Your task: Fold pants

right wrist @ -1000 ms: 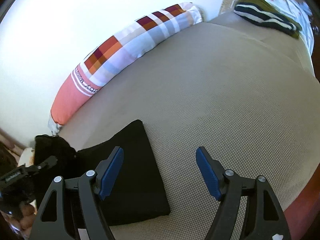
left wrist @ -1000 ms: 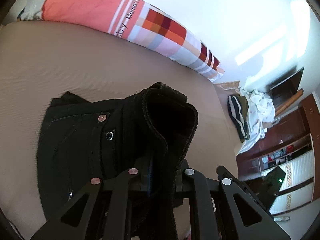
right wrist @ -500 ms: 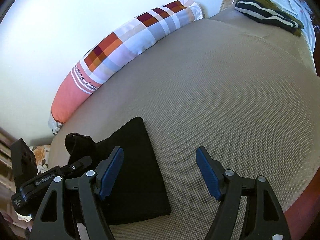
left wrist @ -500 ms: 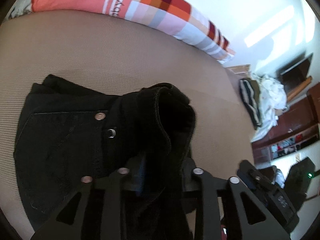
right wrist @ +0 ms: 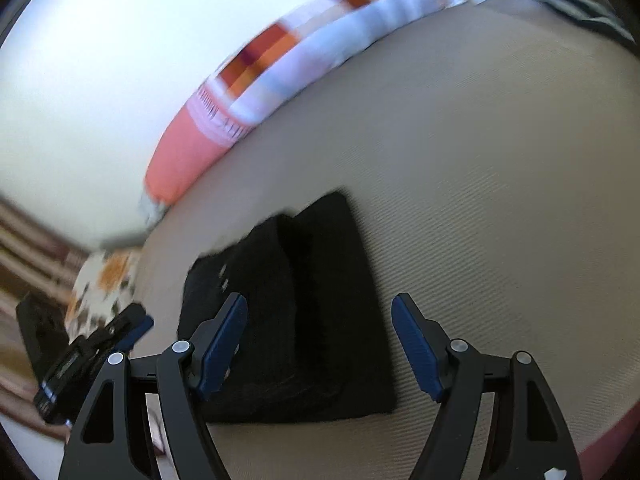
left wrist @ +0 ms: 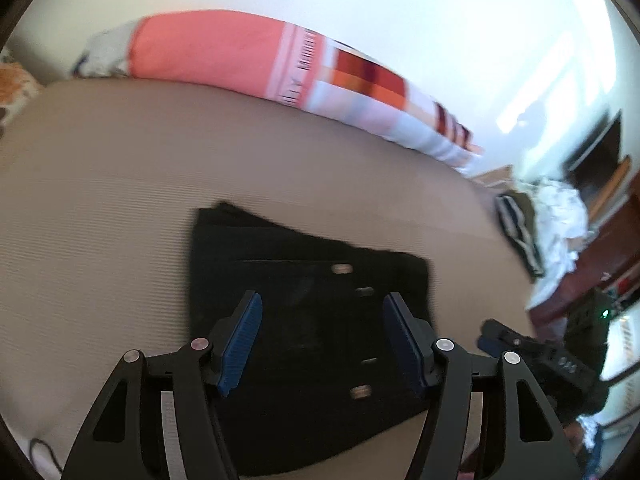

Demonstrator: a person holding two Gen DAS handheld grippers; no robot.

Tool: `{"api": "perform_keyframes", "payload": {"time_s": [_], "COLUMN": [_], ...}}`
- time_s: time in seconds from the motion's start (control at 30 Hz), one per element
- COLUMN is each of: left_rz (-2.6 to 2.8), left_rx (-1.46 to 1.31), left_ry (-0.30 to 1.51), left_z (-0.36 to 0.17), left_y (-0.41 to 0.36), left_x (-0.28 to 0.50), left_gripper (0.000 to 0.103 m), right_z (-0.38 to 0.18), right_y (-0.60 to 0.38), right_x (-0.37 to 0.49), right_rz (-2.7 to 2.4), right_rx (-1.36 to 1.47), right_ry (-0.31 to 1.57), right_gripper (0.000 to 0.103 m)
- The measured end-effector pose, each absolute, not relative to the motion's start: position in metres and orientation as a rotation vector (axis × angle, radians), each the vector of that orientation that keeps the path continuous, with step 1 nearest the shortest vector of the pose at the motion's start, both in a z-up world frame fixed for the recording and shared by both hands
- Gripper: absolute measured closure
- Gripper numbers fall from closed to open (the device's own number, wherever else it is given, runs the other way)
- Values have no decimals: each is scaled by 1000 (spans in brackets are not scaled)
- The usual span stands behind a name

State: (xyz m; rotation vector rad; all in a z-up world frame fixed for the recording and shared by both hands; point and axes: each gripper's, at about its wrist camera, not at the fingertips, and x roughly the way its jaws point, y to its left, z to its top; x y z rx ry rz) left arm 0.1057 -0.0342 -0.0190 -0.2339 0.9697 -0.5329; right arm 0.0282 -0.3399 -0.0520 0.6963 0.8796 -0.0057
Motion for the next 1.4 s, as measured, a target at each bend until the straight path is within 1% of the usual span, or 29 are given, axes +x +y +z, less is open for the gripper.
{"api": "perform_keyframes", "payload": {"time_s": [0.13, 0.27, 0.43, 0.63, 0.77, 0.93, 1.03, 1.23, 1.27, 1.3, 1.33, 1.4], "left_rz": [-458, -412, -380, -385, -389, -390, -386, -385, -385, -384, -381, -381], "left_rx": [-209, -255, -306, -293, -297, -301, -312, -292, -294, -295, -292, -283], "left_ry": [971, 998, 1058, 1082, 1107, 1118, 1133, 1138, 1132, 1133, 1133, 1129], "left_z": [-31, -50, -73, -84, -91, -94, -96, -97, -98, -98, -98, -97], "left_y": [-3, 24, 36, 31, 26, 22, 20, 14, 13, 13, 11, 9], "left_x": [103, 103, 105, 105, 109, 116, 119, 121, 122, 123, 124, 124], "left_gripper": [39, 39, 39, 39, 39, 39, 39, 39, 39, 39, 39, 39], "right_z": [-65, -75, -91, -103, -106, -106, -105, -110, -110, -108, -107, -103], "right_y": [-322, -317, -326, -338, -349, -352, -352, -353, -354, -353, -353, -353], "right_x": [42, 54, 70, 85, 97, 116, 126, 137, 137, 135, 133, 127], "right_rz": [68, 107, 137, 197, 216, 256, 303, 370, 372, 360, 352, 346], "right_rx": [676, 662, 663, 713, 756, 756, 756, 764, 774, 760, 752, 762], "right_ry": [949, 990, 1034, 1012, 995, 985, 978, 990, 993, 995, 992, 987], "right_gripper": [30, 30, 31, 38, 45, 45, 51, 51, 57, 67, 71, 86]}}
